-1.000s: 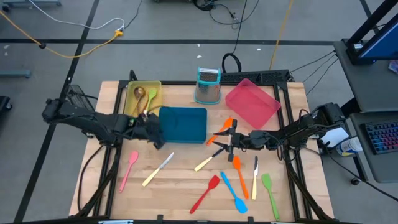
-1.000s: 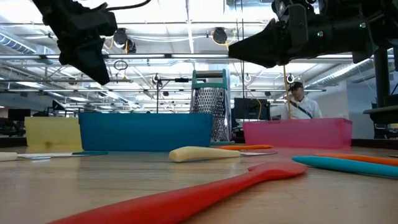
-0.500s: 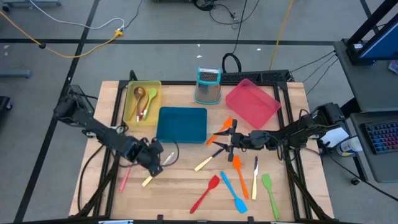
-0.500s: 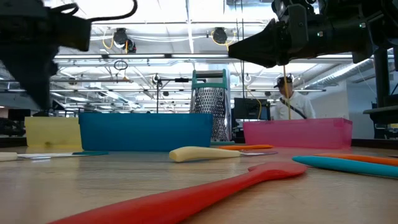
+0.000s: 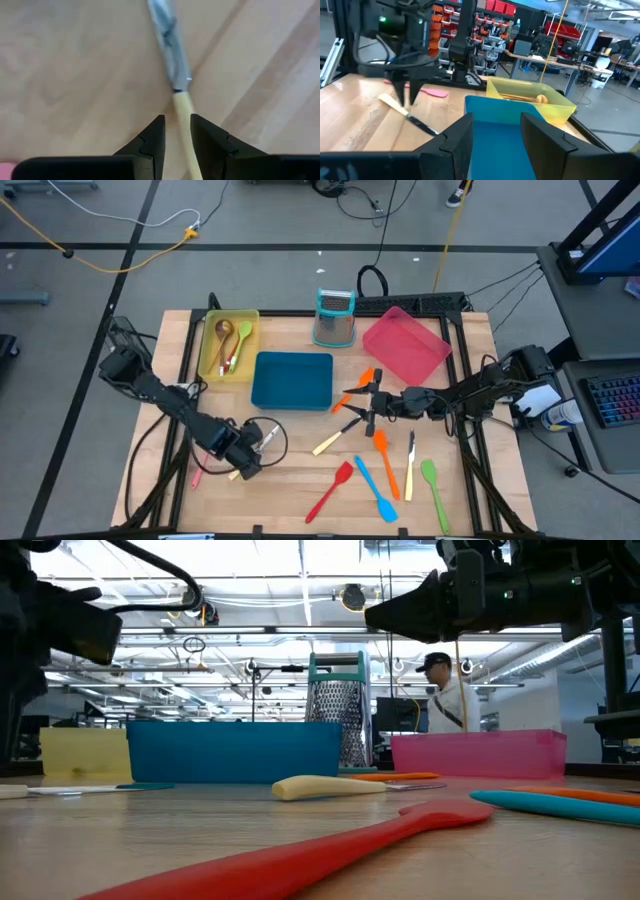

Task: Pick & Place Kitchen Items
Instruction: Put the bottom left yellow table knife into the blue bin, then put the top left yellow table knife into the blue bin

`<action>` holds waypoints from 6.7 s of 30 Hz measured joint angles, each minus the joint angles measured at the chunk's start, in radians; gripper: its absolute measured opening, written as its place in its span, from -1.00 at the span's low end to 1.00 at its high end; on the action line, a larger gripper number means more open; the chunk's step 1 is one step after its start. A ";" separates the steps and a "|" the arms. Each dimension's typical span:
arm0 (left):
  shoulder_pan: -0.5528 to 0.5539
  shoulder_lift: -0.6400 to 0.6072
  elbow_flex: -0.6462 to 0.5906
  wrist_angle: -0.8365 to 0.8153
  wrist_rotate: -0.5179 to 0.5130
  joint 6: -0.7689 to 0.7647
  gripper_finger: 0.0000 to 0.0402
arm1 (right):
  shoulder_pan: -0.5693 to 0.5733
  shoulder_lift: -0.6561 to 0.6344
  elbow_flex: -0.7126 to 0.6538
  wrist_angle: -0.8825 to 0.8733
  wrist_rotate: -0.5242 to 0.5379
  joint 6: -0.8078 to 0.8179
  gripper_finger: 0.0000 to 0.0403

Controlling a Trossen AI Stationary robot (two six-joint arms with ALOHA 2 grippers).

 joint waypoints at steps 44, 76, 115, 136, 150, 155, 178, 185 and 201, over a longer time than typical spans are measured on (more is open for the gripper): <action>0.064 0.114 0.000 0.121 -0.127 0.357 -0.88 | -0.081 0.000 0.000 -0.027 -0.002 0.226 -0.23; 0.214 0.114 0.211 -0.076 -0.077 0.639 -0.48 | -0.081 0.000 0.000 -0.040 -0.002 0.211 -0.23; 0.124 0.080 0.078 0.202 -0.051 0.411 -0.38 | -0.081 0.000 0.000 -0.040 -0.002 0.210 -0.23; 0.103 0.075 -0.083 0.337 -0.129 0.335 -0.39 | -0.081 0.000 0.000 -0.040 -0.002 0.210 -0.23; 0.095 0.083 -0.022 0.404 -0.315 0.432 -0.60 | -0.081 0.000 0.000 -0.040 -0.002 0.210 -0.23; 0.093 0.083 0.088 0.373 -0.348 0.626 -0.60 | -0.081 0.000 0.000 -0.041 -0.002 0.210 -0.23; 0.455 0.081 0.335 -0.214 -0.346 0.987 -0.57 | -0.081 0.000 0.000 -0.085 -0.002 0.210 -0.23; 0.602 0.080 0.262 -0.232 -0.236 1.025 -0.56 | -0.081 0.000 0.000 -0.086 -0.002 0.234 -0.23; 0.757 0.080 0.063 -0.034 -0.234 1.104 -0.54 | -0.081 0.000 0.000 -0.085 -0.002 0.241 -0.23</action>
